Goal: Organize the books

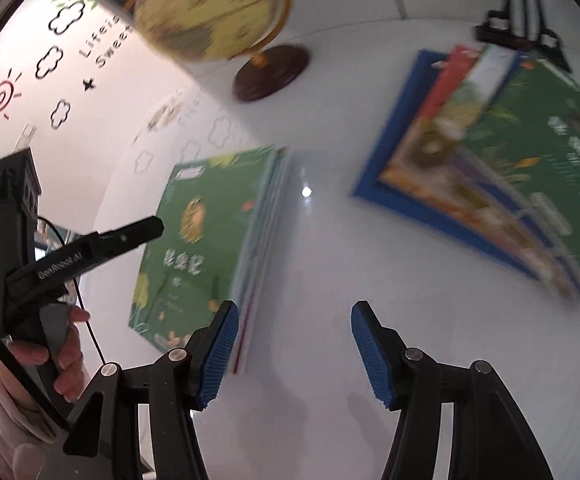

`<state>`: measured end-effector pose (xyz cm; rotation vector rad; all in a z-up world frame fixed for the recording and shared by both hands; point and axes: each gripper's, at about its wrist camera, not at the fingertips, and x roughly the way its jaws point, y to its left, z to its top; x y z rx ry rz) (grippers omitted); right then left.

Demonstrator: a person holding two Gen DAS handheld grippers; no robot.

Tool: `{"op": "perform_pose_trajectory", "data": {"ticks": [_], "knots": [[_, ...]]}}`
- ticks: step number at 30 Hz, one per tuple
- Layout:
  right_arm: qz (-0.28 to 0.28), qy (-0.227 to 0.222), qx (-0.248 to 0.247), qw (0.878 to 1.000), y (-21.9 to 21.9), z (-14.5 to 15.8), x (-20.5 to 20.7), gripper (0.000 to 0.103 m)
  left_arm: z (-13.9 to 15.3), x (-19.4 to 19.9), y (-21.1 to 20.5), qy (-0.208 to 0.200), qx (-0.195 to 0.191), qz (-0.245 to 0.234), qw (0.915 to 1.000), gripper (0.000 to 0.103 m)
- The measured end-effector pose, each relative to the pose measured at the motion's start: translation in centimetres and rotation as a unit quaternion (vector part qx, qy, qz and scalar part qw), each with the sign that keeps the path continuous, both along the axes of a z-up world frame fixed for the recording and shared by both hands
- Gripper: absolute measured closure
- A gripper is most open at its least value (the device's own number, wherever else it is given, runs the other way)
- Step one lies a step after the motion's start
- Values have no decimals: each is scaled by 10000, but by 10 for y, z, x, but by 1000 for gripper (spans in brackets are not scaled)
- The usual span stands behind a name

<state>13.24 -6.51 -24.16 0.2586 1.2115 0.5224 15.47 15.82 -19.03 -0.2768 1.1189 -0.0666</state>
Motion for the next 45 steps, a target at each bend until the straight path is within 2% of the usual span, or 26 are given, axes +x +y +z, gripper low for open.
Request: {"op": "perform_pose_trajectory", "data": {"ticks": [4, 7, 12, 17, 22, 24, 26, 29, 30, 32, 36, 39, 42, 45], "knots": [[-166, -377, 78, 9991, -37, 15, 8, 46, 13, 30, -53, -288, -379, -718, 9963, 34], [-455, -872, 122, 9951, -70, 28, 8, 46, 15, 59, -100, -408, -660, -1289, 9886, 34], [-1297, -1813, -533, 9734, -125, 34, 0, 46, 11, 93, -166, -444, -872, -1982, 9753, 34], [-1841, -2199, -1132, 9513, -175, 19, 4, 45, -2, 119, -213, -444, -1094, -2439, 9626, 34], [-1979, -1936, -911, 9566, -206, -1, 25, 46, -16, 133, -246, -369, -1379, -2822, 9487, 34], [-1966, -1840, -813, 9596, -211, -5, 28, 46, -23, 136, -254, -289, -1261, -2870, 9492, 34], [-1929, -1778, -786, 9618, -209, -10, 32, 46, -28, 136, -260, -282, -949, -2847, 9535, 34], [-1840, -1649, -701, 9665, -204, -16, 35, 46, -24, 133, -259, -589, -550, -2772, 9574, 34], [-1793, -1608, -663, 9683, -201, -18, 38, 46, -24, 133, -258, -651, -551, -2756, 9575, 34], [-1763, -1556, -662, 9697, -196, -21, 40, 46, -30, 139, -259, -380, -762, -2916, 9527, 34], [-1727, -1411, -578, 9731, -189, -29, 43, 46, -34, 141, -263, -341, -711, -3063, 9487, 34], [-1732, -1279, -522, 9752, -186, -35, 45, 45, -34, 146, -260, -270, -862, -3015, 9492, 34], [-1754, -1273, -551, 9747, -185, -35, 45, 45, -37, 151, -256, -198, -834, -2844, 9549, 34], [-1830, -1271, -647, 9727, -186, -35, 45, 45, -41, 156, -251, -101, -1079, -2779, 9545, 34]]}}
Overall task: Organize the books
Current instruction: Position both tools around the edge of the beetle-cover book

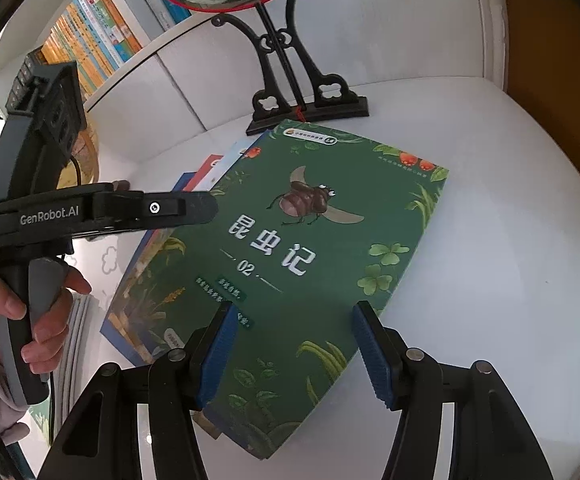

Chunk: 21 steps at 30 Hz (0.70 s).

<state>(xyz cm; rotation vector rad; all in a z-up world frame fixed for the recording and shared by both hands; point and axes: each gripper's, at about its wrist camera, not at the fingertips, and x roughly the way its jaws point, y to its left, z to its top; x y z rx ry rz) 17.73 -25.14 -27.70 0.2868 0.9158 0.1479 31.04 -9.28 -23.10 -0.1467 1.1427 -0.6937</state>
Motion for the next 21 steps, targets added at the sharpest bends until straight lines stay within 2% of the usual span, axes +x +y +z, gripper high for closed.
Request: {"op": "perform_pose_trajectory", "data": {"ticks": [4, 6, 8, 9, 12, 15, 18, 21], "knots": [[-298, 112, 14, 9995, -8, -4, -3, 45, 1, 0, -3, -1, 78, -101, 9999, 34], [-492, 318, 317, 9978, -17, -12, -4, 44, 1, -2, -6, -7, 110, -176, 9998, 34], [-688, 252, 724, 9947, -25, -15, -9, 38, 0, -7, -8, -27, 104, -196, 9997, 32], [-613, 288, 1102, 9916, -27, -19, -9, 31, -1, -11, -11, -79, 141, -218, 9996, 29], [-513, 273, 1334, 9894, -25, -19, -9, 19, 1, -18, -18, -33, 388, -193, 9991, 28], [-557, 362, 1408, 9878, -26, -20, -11, 16, 1, -33, -18, 201, 528, -236, 9981, 28], [-566, 541, 1482, 9859, -28, -20, -15, 14, 2, -55, -15, 179, 740, -467, 9960, 28], [-652, 702, 1895, 9772, -33, -23, -25, 14, 2, -77, -9, 186, 903, -427, 9948, 28]]}}
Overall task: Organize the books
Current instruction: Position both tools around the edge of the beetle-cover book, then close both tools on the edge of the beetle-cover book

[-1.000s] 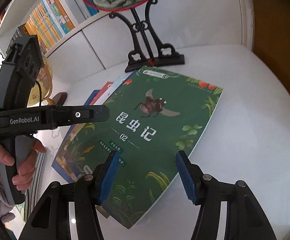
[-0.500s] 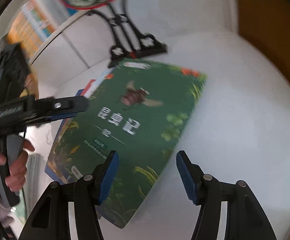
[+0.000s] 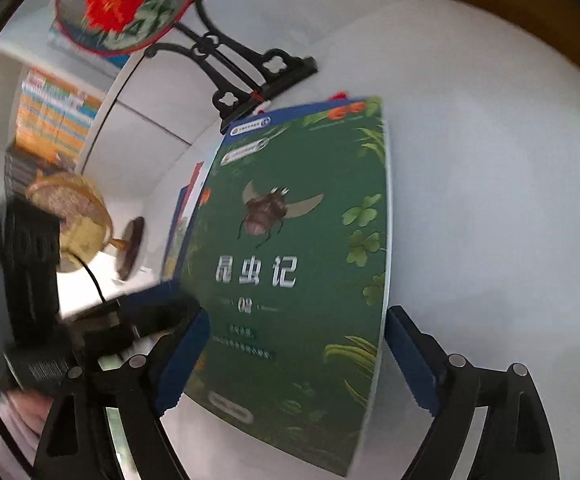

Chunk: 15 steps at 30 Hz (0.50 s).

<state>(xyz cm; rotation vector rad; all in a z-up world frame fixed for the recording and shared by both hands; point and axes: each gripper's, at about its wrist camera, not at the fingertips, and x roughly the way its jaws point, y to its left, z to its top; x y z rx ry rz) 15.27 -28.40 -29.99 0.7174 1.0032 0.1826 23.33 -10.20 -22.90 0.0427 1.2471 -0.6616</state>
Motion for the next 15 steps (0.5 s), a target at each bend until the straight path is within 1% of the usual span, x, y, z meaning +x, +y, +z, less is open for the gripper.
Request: {"op": "perform_pose_trajectory", "data": {"ticks": [2, 3, 4, 6, 7, 8, 9, 10, 11, 12, 13, 15], "knots": [[132, 81, 77, 9998, 2, 0, -2, 14, -1, -14, 9, 34, -1, 155, 9999, 28], [255, 101, 68, 9996, 5, 0, -5, 13, -2, -22, 16, 26, 15, 305, 9995, 28], [348, 109, 57, 9993, 9, 1, -6, 13, -2, -27, 22, -40, 52, 441, 9990, 28], [570, 138, 139, 9982, 18, 0, -6, 13, -5, -35, 31, -208, 258, 663, 9972, 28], [670, 141, 222, 9974, 23, -1, -4, 13, -12, -38, 37, -170, 497, 832, 9952, 28], [795, 120, 341, 9962, 30, -2, -1, 13, -18, -38, 42, -60, 558, 964, 9938, 26], [937, 67, 463, 9945, 37, -4, 2, 10, -21, -36, 50, 120, 340, 1155, 9926, 27], [1000, 0, 412, 9941, 44, -3, 5, 8, -23, -34, 52, 229, 263, 1250, 9915, 27], [1036, -1, 243, 9943, 50, -1, 8, 8, -23, -31, 55, 350, 192, 1359, 9899, 27], [1061, 69, 40, 9943, 55, 1, 10, 8, -23, -28, 56, 368, 207, 1403, 9892, 28], [1073, 132, -11, 9941, 57, 2, 11, 8, -21, -26, 56, 368, 252, 1420, 9889, 28], [994, 278, 79, 9946, 53, 0, 8, 9, -21, -22, 54, 474, 203, 1359, 9894, 28]]}}
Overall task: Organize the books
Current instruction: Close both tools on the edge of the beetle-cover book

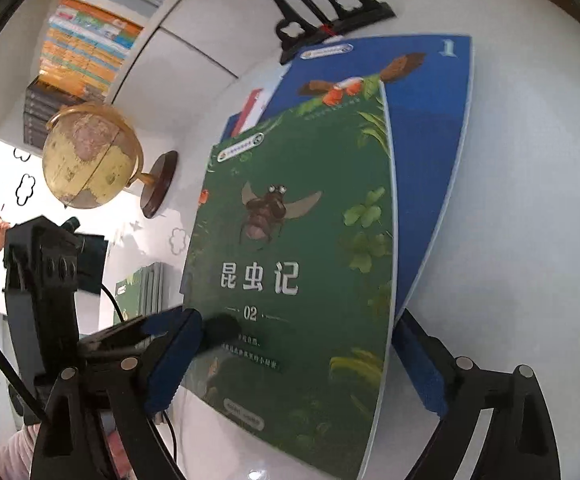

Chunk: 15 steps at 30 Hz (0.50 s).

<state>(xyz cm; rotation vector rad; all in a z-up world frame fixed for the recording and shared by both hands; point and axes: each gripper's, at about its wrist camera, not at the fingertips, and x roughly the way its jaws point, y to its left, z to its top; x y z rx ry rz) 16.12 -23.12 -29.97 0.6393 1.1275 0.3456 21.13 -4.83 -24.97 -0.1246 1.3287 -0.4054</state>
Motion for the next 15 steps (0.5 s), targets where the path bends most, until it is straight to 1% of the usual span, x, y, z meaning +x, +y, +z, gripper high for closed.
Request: {"op": "perform_pose_trajectory", "data": {"ticks": [1, 2, 3, 5, 6, 7, 9, 11, 12, 14, 15], "knots": [[-69, 56, 70, 9999, -3, -1, -3, 9, -1, 3, -3, 106, -90, -48, 9999, 28], [-131, 94, 178, 9997, -6, -2, -6, 9, 0, 2, -5, 144, -97, -72, 9998, 28], [-155, 117, 339, 9992, -7, -4, -9, 12, 1, 1, -7, 139, -20, -88, 9999, 30], [-162, 154, 433, 9988, -7, -5, -13, 17, 1, -8, -10, 97, 130, -115, 9998, 30], [-146, 176, 358, 9991, -6, -5, -14, 19, 3, -12, -11, 85, 215, -141, 9996, 30], [-119, 240, 271, 9993, -6, -3, -15, 21, 3, -15, -11, 68, 220, -156, 9996, 30], [-74, 357, 96, 9993, -5, 0, -16, 28, 11, -24, -10, -22, 126, -206, 9997, 30], [-55, 266, -87, 9996, -4, 8, -20, 33, 19, -31, -9, -156, 63, -272, 9995, 30], [-37, 183, -59, 9998, -5, 13, -24, 34, 22, -33, -9, -181, 60, -292, 9994, 30], [14, 169, 14, 9999, -6, 19, -26, 37, 24, -35, -9, -212, 37, -311, 9993, 30], [72, 109, 15, 9999, -4, 24, -28, 42, 25, -36, -8, -230, 18, -299, 9993, 30]]}}
